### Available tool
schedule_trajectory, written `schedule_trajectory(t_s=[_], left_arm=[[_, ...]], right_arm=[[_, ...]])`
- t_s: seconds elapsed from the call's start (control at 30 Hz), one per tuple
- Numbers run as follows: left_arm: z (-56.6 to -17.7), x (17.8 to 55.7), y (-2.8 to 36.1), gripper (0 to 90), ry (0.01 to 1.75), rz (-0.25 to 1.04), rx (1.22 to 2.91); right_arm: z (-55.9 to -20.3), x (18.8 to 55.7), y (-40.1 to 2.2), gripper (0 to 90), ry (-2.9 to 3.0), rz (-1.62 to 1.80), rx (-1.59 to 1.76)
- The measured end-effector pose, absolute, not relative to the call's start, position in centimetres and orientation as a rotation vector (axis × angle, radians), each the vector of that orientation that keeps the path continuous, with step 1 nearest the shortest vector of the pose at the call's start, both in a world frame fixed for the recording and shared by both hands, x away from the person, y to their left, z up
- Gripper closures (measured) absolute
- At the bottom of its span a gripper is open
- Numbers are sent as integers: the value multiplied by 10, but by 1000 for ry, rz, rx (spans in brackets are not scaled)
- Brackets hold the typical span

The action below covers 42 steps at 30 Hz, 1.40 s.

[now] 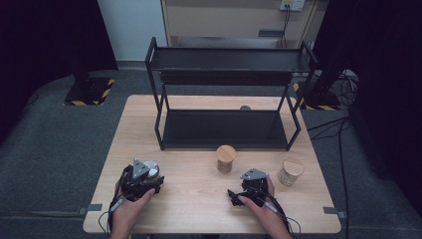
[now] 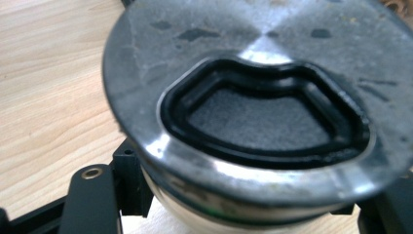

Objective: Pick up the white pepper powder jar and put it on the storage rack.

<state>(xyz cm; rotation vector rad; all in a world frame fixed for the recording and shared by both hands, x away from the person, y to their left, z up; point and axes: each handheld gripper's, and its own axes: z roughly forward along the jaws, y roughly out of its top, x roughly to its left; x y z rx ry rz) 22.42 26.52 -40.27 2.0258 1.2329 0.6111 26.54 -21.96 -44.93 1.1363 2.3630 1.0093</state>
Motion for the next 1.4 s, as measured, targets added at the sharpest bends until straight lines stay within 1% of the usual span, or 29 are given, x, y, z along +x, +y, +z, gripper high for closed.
schedule_trajectory(t_s=[0.43, 1.4], left_arm=[[-398, 248, 244, 293, 1195, 593, 2056], [-387, 290, 214, 293, 1148, 572, 2106]], right_arm=[[-449, 265, -220, 4, 2363, 1009, 1136], [-449, 265, -220, 4, 2363, 1009, 1135]])
